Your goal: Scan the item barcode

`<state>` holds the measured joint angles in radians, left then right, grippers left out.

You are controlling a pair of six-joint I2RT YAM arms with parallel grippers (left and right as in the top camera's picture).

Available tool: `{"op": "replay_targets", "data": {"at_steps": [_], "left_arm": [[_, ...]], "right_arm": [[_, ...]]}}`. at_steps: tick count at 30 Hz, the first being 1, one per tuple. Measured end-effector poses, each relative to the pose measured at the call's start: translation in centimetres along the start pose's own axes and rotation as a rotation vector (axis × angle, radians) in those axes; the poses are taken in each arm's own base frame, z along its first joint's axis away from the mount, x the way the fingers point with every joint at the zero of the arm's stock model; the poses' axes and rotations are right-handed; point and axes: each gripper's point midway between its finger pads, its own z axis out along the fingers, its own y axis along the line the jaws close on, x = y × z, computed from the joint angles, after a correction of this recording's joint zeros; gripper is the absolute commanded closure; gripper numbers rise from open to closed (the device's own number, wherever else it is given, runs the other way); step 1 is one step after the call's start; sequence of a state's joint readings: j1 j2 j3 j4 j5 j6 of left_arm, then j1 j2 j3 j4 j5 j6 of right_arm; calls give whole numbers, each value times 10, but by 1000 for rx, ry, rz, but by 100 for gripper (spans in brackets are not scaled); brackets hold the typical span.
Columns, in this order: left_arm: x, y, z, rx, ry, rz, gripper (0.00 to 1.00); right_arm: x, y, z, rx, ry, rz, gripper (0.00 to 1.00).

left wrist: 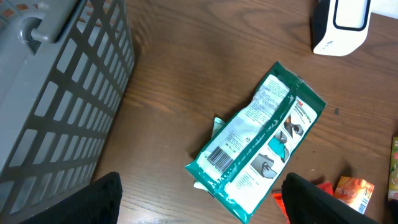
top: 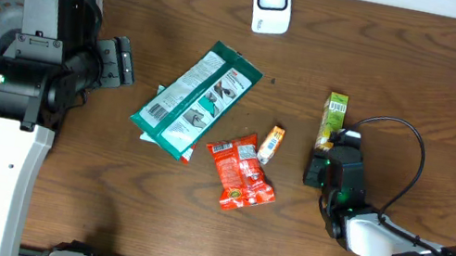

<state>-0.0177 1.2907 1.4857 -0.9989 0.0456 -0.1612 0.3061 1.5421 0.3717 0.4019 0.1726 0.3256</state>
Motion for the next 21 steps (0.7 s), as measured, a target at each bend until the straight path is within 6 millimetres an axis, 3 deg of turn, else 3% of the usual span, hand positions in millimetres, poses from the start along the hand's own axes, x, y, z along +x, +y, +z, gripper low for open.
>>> {"op": "replay_targets", "data": {"at_steps": [11, 21], "left_arm": [[0, 0, 0, 0, 0, 0, 17], [0, 0, 0, 0, 0, 0, 17]], "right_arm": [[-12, -1, 0, 14, -55, 8, 54], [-8, -2, 6, 19, -48, 6, 56]]}}
